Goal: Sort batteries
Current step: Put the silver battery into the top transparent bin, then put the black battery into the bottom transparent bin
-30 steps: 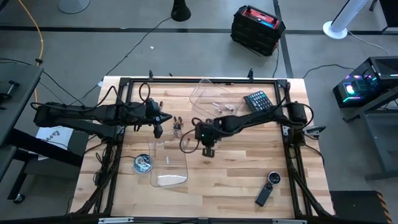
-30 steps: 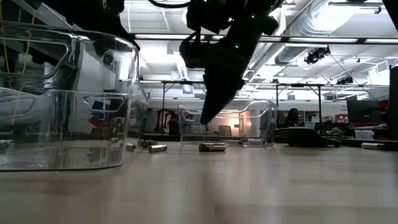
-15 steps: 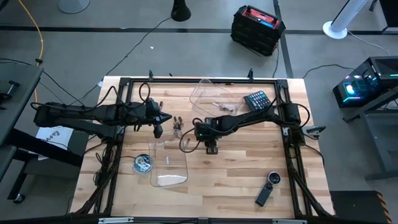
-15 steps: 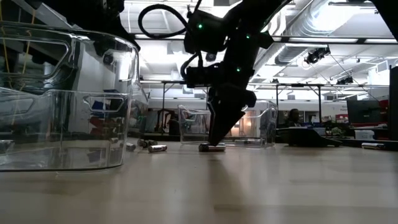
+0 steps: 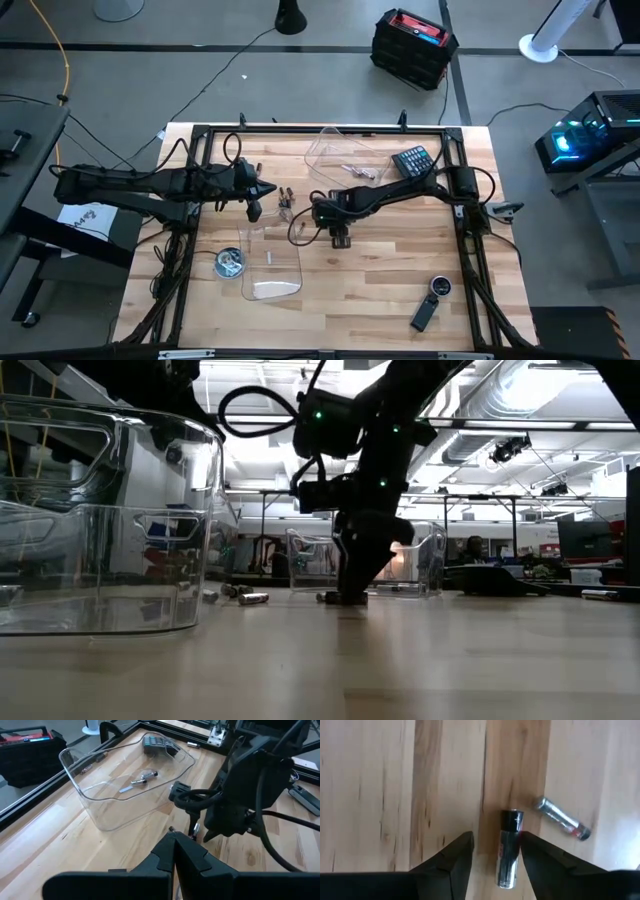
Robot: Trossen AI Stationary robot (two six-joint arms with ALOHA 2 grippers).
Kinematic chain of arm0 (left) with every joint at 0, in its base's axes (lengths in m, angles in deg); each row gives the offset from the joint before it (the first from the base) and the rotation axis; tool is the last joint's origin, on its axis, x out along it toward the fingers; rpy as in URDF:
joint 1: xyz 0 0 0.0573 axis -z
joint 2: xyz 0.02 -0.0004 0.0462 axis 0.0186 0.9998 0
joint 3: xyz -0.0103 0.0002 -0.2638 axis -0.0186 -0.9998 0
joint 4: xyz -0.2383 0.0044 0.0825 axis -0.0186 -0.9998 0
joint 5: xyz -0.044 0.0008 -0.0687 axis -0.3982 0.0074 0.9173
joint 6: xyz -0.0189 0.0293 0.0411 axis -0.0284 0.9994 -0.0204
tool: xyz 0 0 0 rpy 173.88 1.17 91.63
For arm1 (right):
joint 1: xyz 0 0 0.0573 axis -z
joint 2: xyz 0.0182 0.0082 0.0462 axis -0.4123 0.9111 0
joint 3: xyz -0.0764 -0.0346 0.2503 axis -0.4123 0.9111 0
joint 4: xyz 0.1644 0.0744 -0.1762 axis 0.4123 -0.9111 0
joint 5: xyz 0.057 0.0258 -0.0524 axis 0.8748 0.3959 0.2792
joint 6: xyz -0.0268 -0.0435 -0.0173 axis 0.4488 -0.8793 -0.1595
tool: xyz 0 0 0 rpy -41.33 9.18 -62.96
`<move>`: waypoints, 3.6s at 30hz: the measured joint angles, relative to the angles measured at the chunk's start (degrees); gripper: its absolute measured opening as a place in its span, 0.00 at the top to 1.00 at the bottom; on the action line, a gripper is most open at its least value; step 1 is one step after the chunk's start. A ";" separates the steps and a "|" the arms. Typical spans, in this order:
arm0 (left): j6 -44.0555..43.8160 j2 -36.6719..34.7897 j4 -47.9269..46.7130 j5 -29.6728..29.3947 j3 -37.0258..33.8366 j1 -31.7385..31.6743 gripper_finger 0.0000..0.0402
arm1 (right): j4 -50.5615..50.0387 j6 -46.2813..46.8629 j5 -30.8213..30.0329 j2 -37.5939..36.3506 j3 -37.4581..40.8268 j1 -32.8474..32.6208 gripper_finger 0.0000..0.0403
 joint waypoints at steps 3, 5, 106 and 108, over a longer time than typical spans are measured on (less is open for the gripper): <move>0.00 0.01 0.00 0.00 0.00 0.00 1.00 | -0.51 0.75 -0.38 -0.02 -0.23 -0.21 0.64; 0.00 0.02 0.00 0.00 0.00 0.00 1.00 | -1.82 2.72 -0.08 0.06 -0.75 -0.22 0.74; -11.54 11.16 -23.74 7.84 8.85 -22.87 0.78 | -25.86 15.53 -7.03 -14.27 -11.74 21.45 0.51; -11.23 13.98 -22.53 7.62 8.87 -25.76 0.73 | -27.44 15.53 -8.10 -14.27 -11.74 21.14 0.51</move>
